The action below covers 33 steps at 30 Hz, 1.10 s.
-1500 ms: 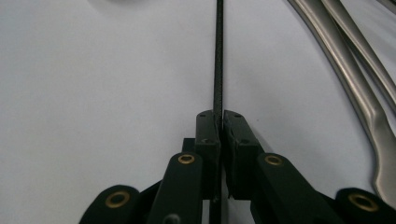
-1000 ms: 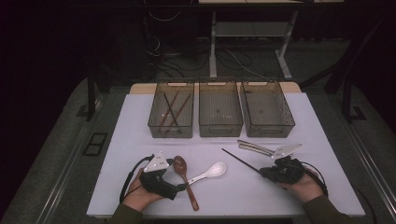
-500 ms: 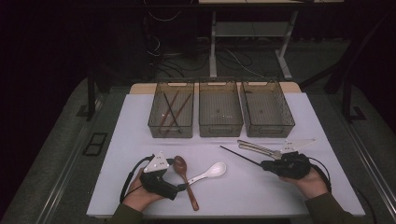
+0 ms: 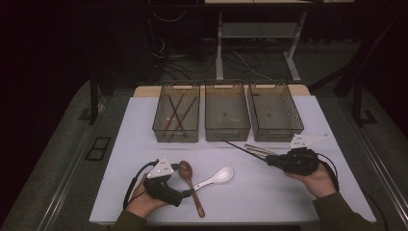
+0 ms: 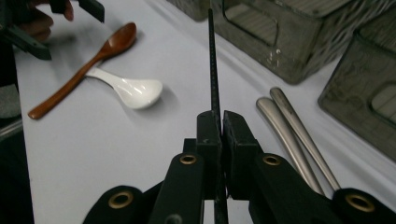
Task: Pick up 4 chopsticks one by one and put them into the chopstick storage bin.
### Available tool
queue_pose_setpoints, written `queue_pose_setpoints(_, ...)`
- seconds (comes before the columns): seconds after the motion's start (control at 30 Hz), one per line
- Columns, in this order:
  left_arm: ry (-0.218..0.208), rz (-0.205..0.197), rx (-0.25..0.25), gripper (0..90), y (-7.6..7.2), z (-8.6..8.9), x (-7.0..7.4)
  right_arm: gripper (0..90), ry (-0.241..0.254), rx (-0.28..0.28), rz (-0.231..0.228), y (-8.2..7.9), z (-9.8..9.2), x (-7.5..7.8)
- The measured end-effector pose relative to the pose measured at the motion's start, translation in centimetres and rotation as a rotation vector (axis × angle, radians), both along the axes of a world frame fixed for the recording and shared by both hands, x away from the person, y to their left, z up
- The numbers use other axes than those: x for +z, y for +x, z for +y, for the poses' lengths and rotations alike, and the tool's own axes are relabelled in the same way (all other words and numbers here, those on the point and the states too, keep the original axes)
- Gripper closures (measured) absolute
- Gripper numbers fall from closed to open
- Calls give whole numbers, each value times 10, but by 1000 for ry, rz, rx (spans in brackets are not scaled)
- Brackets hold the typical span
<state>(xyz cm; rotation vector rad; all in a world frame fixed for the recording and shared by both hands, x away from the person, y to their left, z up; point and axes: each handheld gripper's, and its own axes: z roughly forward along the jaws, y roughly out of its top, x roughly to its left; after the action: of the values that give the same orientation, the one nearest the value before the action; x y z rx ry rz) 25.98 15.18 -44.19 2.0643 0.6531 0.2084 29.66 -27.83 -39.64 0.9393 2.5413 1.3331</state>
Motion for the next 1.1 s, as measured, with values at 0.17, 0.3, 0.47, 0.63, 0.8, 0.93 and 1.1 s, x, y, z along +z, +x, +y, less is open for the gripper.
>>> queue_pose_setpoints(0.17, -3, 2, -5, 0, 0, -1, 0, 855, 15, 0, -10, 4, 5, 7)
queue_pose_setpoints(0.3, -1, 2, -5, 0, 0, -2, 0, 855, 23, 0, -27, 7, 9, 12)
queue_pose_setpoints(0.47, 1, -3, -10, 0, 1, -2, 0, 855, 32, -2, -37, 14, 15, 17)
queue_pose_setpoints(0.63, -6, -4, -8, 0, 1, -2, 1, 854, 38, -8, -48, 22, 26, 21)
queue_pose_setpoints(0.8, -3, -2, -13, 0, 1, -3, 0, 854, 34, -13, -48, 31, 41, 24)
queue_pose_setpoints(0.93, -6, -3, -11, 0, 1, -3, 1, 854, 27, -22, -45, 39, 52, 26)
queue_pose_setpoints(1.1, -9, -7, -14, 0, 2, -3, 1, 854, 28, -32, -55, 51, 65, 31)
